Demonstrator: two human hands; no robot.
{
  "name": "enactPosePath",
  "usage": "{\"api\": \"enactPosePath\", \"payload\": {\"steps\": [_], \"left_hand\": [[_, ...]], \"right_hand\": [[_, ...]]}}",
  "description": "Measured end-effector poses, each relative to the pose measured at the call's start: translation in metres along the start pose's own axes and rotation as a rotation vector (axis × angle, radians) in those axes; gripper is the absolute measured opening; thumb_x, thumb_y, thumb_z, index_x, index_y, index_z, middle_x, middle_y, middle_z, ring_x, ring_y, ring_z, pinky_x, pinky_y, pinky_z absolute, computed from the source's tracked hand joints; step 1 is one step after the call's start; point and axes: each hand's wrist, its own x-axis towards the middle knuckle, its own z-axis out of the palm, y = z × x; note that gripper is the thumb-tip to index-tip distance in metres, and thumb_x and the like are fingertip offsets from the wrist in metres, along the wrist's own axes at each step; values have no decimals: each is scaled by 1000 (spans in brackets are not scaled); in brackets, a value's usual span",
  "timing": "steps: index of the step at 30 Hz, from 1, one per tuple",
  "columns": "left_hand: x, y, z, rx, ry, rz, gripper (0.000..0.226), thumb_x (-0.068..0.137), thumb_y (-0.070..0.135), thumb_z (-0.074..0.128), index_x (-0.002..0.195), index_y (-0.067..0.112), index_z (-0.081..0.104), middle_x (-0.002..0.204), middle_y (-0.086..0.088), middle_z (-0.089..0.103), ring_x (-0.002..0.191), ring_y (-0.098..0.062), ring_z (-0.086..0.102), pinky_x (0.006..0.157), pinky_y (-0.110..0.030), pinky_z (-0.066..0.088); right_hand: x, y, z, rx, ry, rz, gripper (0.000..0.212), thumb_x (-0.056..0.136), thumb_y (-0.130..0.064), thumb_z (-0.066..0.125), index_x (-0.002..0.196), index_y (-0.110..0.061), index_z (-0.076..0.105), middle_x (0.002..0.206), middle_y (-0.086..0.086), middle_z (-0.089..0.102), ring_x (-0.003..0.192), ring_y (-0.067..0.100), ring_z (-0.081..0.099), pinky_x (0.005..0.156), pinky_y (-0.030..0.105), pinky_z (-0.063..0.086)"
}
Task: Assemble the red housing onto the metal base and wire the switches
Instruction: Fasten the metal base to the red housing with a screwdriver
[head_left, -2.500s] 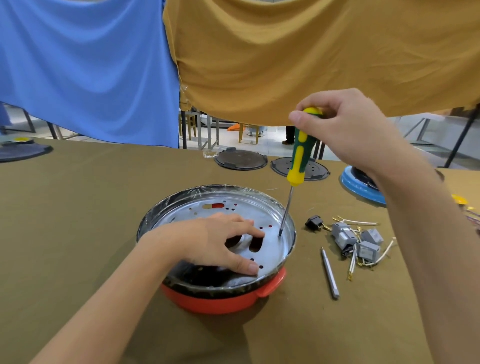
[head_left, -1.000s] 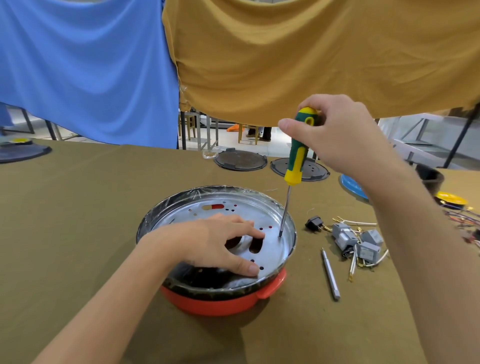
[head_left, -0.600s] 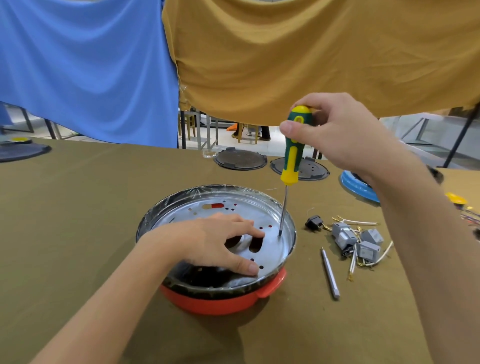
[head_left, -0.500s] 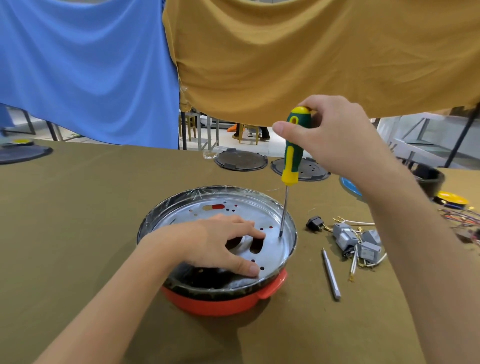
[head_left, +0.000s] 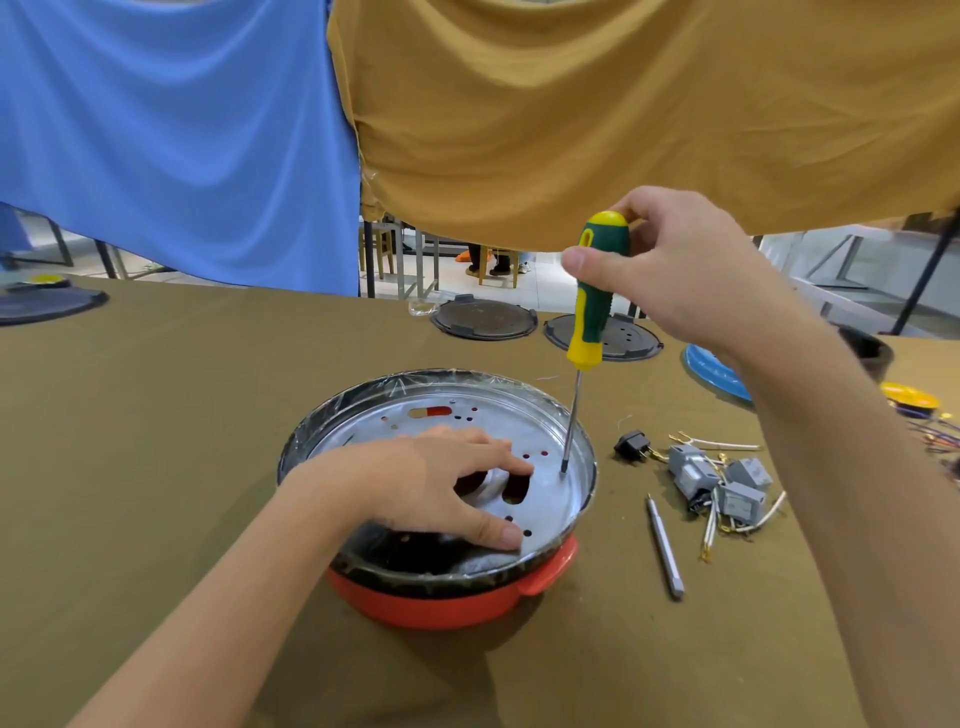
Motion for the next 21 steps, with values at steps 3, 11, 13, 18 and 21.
{"api": "enactPosePath", "payload": {"steps": [3,11,13,18,21], "left_hand": [[0,0,0,2,-4,-7,75,75,75,59,142,61,27,155,34,11,146,-1,7,120,-47,15],[0,0,0,3,0,-1,76,75,74,60,142,60,28,156,33,10,146,0,4,121,-48,13],[0,0,-1,6,-4,-6,76,75,75,59,142,61,27,157,33,9,147,0,4,121,-49,12],[1,1,-1,14,-6,-7,76,76,74,59,143,60,27,157,32,10,147,-2,5,121,-48,13],[1,1,0,16,0,0,75,77,73,59,143,59,27,157,31,11,147,-2,7,121,-47,14]], "right_hand": [[-2,-1,1,-12,-19,-40,36,86,-52,67,102,-20,61,96,2,61,76,16,52,65,31,42],[-2,0,-1,144,-93,-55,26,88,-43,69,95,-18,65,80,2,65,65,16,51,65,38,44],[0,1,1,80,-38,-32,35,85,-50,70,95,-17,63,85,4,65,73,18,53,70,39,45],[-3,-2,4,127,-73,-62,38,87,-49,68,98,-13,63,91,16,65,66,18,49,65,39,44],[-4,-3,0,226,-154,-70,28,93,-38,66,105,-13,65,95,21,66,62,15,51,59,39,46]]}}
